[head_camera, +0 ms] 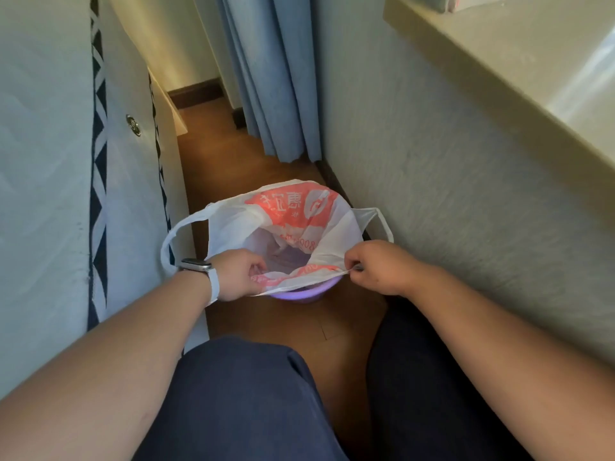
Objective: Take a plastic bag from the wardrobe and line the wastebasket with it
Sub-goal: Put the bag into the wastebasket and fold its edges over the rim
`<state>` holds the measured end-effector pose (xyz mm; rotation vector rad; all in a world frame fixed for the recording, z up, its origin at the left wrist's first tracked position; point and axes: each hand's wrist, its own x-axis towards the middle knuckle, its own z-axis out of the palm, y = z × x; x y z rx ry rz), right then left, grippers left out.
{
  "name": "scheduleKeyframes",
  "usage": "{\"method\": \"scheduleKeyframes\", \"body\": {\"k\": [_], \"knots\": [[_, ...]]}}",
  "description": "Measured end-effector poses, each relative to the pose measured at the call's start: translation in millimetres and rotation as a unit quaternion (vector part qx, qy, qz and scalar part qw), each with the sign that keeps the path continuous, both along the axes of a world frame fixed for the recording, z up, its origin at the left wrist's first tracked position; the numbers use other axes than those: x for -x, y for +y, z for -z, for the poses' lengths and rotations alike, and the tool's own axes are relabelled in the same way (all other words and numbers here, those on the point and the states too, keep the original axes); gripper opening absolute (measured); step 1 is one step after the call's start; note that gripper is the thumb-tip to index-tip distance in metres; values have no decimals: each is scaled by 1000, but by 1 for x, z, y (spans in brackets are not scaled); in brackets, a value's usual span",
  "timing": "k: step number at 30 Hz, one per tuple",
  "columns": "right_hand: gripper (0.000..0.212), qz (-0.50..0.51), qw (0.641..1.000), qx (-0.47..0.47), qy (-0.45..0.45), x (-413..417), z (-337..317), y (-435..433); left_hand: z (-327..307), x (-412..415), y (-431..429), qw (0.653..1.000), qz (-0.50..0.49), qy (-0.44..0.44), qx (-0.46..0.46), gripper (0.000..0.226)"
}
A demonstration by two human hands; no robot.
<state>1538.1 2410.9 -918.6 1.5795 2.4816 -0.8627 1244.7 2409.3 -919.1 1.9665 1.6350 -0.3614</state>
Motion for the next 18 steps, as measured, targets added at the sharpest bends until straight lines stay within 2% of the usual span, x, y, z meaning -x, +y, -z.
{"method": "scheduleKeyframes", "body": {"k": [4, 10, 18], "knots": [[13, -17, 997, 42, -61, -2, 1, -2, 6, 3, -11, 996, 58, 50, -34, 42], [12, -36, 992, 72, -95, 1, 23, 13, 21, 13, -9, 983, 98, 92, -122, 30], [16, -30, 988, 102, -115, -2, 46, 31, 40, 17, -3, 981, 65, 97, -158, 35]]}}
